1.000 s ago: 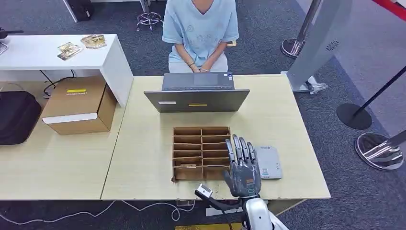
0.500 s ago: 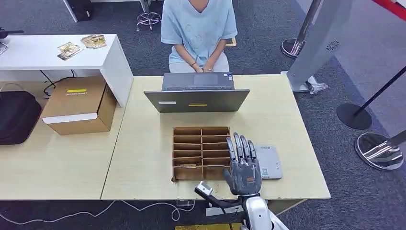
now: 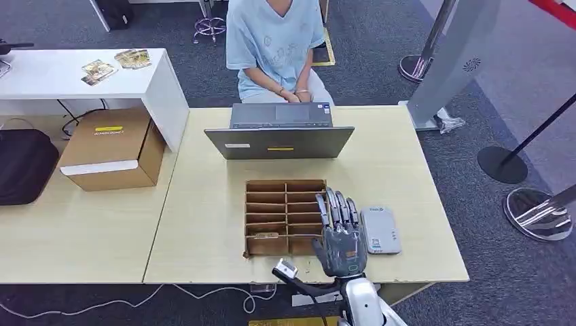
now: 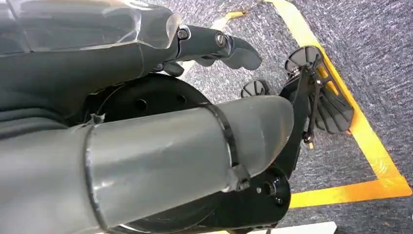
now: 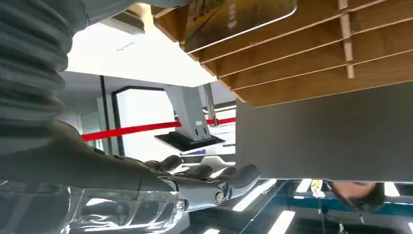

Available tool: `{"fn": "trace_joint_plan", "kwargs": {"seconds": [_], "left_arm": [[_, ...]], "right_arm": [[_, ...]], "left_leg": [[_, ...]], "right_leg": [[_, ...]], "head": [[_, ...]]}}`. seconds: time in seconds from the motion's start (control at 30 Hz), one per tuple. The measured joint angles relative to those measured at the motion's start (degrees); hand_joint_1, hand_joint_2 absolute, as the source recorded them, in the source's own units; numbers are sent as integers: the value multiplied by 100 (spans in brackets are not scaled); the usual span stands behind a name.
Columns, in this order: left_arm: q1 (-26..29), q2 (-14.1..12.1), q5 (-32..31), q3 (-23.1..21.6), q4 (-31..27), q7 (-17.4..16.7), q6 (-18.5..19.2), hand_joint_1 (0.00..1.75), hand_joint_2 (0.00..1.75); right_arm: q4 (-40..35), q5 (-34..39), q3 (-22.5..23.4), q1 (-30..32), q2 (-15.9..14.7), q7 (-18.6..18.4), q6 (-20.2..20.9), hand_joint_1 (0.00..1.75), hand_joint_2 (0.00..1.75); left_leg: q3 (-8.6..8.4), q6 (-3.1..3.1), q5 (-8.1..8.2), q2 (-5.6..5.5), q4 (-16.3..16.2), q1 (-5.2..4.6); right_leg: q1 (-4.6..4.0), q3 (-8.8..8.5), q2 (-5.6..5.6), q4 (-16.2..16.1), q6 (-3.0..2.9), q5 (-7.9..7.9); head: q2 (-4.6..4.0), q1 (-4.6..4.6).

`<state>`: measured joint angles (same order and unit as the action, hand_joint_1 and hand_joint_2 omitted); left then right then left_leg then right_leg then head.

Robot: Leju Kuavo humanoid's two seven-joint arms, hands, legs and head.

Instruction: Pass the card to the sensor for recognition and then transmit it.

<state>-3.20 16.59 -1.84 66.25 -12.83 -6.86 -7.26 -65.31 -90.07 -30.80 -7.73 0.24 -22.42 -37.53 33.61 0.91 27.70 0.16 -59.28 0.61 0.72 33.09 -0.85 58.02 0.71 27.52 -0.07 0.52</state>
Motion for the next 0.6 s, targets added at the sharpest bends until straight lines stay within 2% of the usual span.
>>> {"fn": "trace_joint_plan", "kwargs": {"seconds": [0.33, 0.6], "left_arm": [[1, 2, -7, -4, 0, 0, -15, 0, 0], [1, 2, -24, -26, 0, 0, -22, 0, 0]], "right_arm": [[-267, 0, 256, 217, 240, 503, 564, 0, 175], [-677, 0, 382, 401, 293, 649, 865, 0, 175]], "left_leg": [[1, 0, 0, 0, 0, 0], [1, 0, 0, 0, 0, 0]], "right_leg": [[0, 0, -1, 0, 0, 0], [0, 0, 0, 0, 0, 0]], "head": [[0, 0], [0, 0]]}}
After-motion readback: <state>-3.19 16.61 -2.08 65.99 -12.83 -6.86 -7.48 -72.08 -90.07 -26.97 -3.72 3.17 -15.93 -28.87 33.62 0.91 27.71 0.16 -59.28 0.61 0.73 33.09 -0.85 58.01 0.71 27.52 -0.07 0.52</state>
